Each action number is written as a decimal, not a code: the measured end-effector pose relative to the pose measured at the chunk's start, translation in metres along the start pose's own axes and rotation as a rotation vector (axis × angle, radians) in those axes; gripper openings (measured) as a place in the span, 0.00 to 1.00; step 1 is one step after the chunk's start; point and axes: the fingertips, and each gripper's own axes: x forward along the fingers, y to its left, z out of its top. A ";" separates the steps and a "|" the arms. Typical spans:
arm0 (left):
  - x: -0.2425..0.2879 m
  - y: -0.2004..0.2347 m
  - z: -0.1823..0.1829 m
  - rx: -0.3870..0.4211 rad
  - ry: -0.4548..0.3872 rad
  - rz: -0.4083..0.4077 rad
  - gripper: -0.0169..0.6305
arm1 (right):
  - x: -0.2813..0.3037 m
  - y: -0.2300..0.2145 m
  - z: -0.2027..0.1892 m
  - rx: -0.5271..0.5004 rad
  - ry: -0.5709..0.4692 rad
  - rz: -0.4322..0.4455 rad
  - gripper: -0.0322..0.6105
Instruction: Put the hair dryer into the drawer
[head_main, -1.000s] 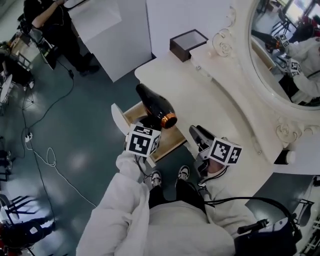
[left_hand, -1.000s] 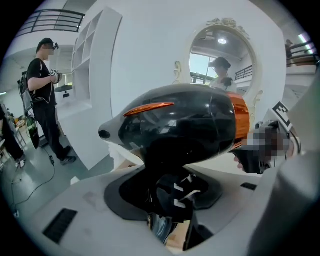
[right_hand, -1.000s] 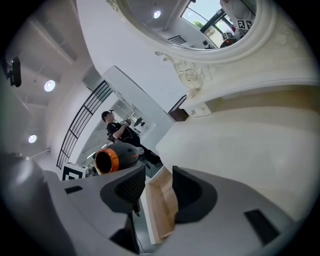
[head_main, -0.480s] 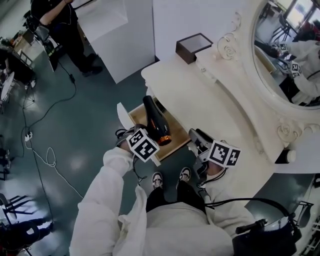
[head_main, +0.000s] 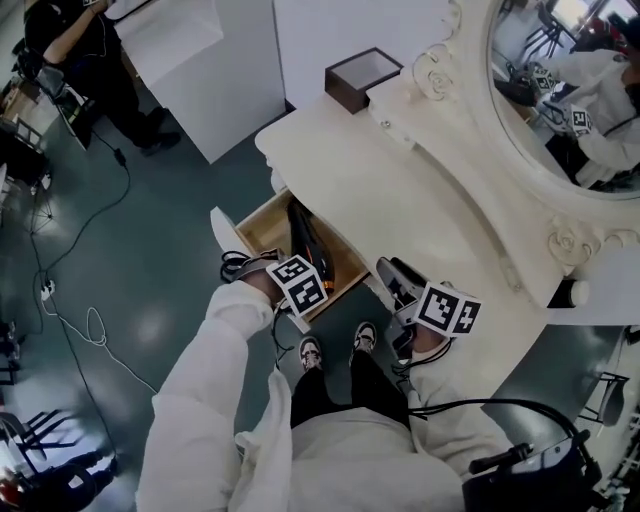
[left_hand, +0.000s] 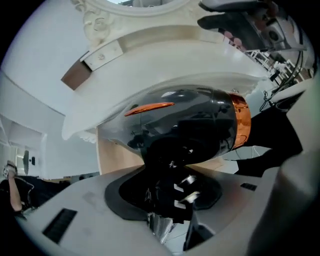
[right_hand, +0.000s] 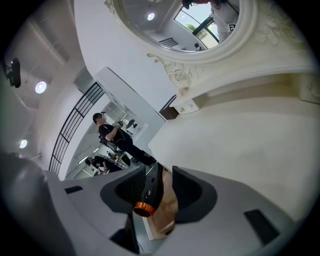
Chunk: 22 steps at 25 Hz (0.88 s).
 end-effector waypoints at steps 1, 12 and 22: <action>0.004 0.000 0.003 0.028 0.015 -0.006 0.31 | -0.001 -0.003 0.001 0.006 -0.003 -0.006 0.39; 0.045 -0.002 0.039 0.270 0.054 -0.019 0.31 | -0.009 -0.045 0.005 0.085 -0.024 -0.069 0.39; 0.066 0.012 0.048 0.435 0.059 -0.028 0.31 | -0.010 -0.066 -0.003 0.135 -0.011 -0.110 0.39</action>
